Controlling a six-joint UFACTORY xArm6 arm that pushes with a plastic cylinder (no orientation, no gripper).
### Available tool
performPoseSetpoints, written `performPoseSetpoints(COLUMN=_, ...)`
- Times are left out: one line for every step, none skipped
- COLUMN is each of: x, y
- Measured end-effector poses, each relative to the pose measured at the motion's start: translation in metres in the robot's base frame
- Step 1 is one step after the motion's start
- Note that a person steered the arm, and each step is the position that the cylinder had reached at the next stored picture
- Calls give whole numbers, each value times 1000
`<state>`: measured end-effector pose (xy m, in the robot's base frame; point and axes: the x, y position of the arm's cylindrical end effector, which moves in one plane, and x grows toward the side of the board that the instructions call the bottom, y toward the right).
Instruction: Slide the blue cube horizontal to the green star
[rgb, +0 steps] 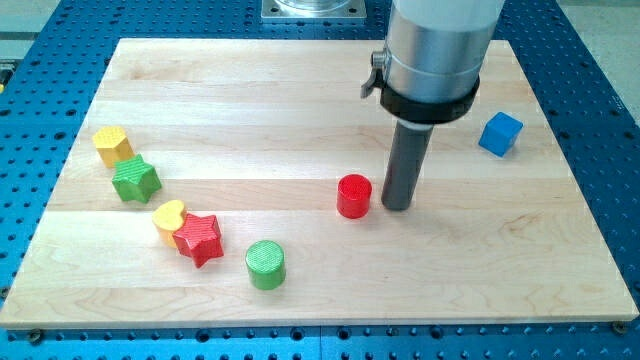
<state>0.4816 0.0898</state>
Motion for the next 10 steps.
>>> performPoseSetpoints(x=0, y=-42)
performPoseSetpoints(x=24, y=-72)
performPoseSetpoints(x=19, y=-13)
performPoseSetpoints(x=19, y=71)
performPoseSetpoints(x=5, y=112)
performPoseSetpoints(x=-28, y=147)
performPoseSetpoints(x=-48, y=210)
performPoseSetpoints(x=-68, y=220)
performPoseSetpoints(x=-84, y=152)
performPoseSetpoints(x=-63, y=38)
